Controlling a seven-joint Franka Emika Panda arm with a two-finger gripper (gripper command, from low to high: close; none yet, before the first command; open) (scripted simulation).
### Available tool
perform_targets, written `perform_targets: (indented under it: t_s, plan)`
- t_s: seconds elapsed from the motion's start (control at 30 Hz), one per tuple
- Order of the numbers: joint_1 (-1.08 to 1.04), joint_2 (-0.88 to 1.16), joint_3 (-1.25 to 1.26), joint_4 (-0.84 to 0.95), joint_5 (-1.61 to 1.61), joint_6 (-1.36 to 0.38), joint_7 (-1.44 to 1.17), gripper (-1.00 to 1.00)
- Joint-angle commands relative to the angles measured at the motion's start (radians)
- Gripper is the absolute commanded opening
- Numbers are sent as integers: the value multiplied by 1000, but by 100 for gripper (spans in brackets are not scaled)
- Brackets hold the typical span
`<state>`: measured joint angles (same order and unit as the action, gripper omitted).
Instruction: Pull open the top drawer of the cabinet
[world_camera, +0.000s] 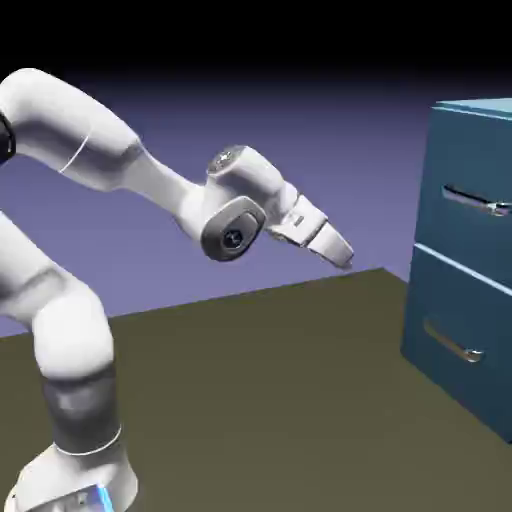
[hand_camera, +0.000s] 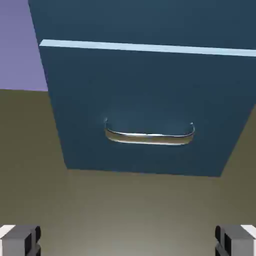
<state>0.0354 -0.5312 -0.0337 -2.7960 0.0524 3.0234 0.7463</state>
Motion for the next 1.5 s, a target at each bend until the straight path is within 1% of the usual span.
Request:
perform_targets:
  t_s: [0.0,1.47]
  plan:
    - [19,32,-28,12,44,-11,4,0]
    - [873,1446,-1257,523,1957,-506,197,0]
